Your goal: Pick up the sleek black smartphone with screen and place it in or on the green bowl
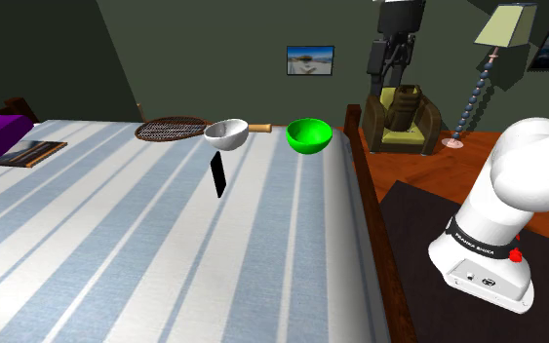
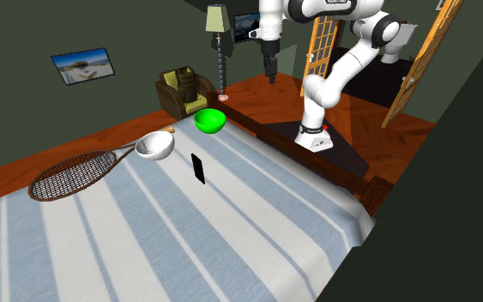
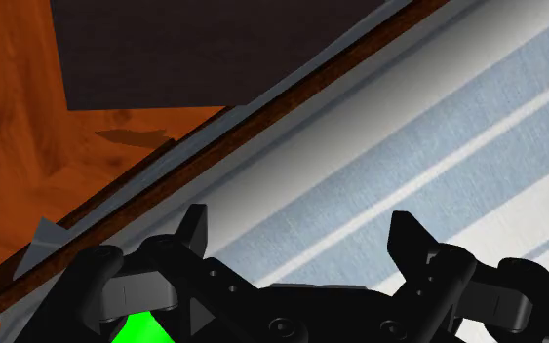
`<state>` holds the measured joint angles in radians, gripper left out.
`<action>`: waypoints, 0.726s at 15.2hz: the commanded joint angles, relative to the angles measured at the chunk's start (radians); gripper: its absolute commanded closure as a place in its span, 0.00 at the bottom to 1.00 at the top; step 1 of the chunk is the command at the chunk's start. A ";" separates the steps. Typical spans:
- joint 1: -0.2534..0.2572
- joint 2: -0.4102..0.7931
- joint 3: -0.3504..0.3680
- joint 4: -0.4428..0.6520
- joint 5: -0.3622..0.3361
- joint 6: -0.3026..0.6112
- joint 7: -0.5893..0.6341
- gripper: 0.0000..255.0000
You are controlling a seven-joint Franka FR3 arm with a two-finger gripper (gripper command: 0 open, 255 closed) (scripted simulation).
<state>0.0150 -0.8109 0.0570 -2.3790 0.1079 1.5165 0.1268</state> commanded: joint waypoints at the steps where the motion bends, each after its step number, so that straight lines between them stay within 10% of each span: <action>1: 0.000 0.000 0.000 0.000 0.000 0.000 0.000 0.00; 11: 0.038 0.342 0.089 0.101 0.012 0.260 -0.008 0.00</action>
<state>0.0496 -0.5040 0.1373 -2.2966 0.1201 1.7575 0.1180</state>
